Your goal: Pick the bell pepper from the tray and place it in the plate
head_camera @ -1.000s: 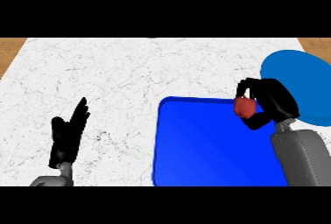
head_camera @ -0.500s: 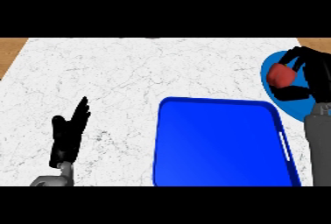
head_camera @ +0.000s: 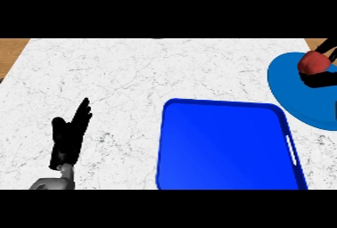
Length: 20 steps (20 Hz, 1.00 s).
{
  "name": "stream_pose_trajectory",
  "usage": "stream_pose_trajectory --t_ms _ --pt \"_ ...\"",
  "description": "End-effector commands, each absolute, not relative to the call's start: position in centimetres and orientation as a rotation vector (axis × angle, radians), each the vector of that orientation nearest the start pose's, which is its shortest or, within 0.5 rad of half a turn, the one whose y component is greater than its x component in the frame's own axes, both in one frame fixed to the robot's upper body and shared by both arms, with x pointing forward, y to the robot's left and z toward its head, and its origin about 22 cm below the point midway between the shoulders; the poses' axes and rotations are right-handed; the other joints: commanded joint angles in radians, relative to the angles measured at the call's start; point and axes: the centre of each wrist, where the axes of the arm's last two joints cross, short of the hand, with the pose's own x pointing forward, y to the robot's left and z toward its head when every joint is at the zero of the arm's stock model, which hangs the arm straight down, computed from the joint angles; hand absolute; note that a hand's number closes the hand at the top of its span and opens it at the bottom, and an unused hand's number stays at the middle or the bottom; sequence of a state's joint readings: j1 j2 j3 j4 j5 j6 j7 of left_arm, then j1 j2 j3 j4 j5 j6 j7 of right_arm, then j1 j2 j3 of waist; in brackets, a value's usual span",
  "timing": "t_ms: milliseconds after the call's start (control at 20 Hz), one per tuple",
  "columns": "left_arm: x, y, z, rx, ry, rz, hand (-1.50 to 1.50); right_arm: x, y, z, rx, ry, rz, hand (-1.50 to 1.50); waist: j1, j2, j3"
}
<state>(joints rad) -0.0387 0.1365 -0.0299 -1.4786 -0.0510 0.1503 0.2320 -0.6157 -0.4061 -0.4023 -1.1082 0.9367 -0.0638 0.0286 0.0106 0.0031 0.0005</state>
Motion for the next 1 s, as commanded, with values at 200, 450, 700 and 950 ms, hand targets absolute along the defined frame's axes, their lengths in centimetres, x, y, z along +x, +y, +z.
stream_pose_trajectory --t_ms 200,450,700,950 --pt "24.2 24.5 -2.3 0.234 -1.287 -0.037 0.00 39.2 -41.5 13.1 -1.246 -1.305 0.520 1.50 0.010 0.004 0.000" --pt "26.1 23.6 -0.7 0.229 -1.298 -0.051 0.00 38.2 -43.3 8.6 -1.160 -1.197 0.579 1.50 0.020 0.009 0.001" --pt "26.0 24.0 0.5 0.225 -1.304 -0.077 0.00 37.1 -45.8 8.5 -1.003 -1.136 0.607 1.50 0.032 0.012 0.003" --pt "25.3 23.8 -1.0 0.200 -1.297 -0.074 0.00 36.7 -45.6 6.8 -0.893 -0.967 0.723 -1.50 0.039 0.016 0.003"
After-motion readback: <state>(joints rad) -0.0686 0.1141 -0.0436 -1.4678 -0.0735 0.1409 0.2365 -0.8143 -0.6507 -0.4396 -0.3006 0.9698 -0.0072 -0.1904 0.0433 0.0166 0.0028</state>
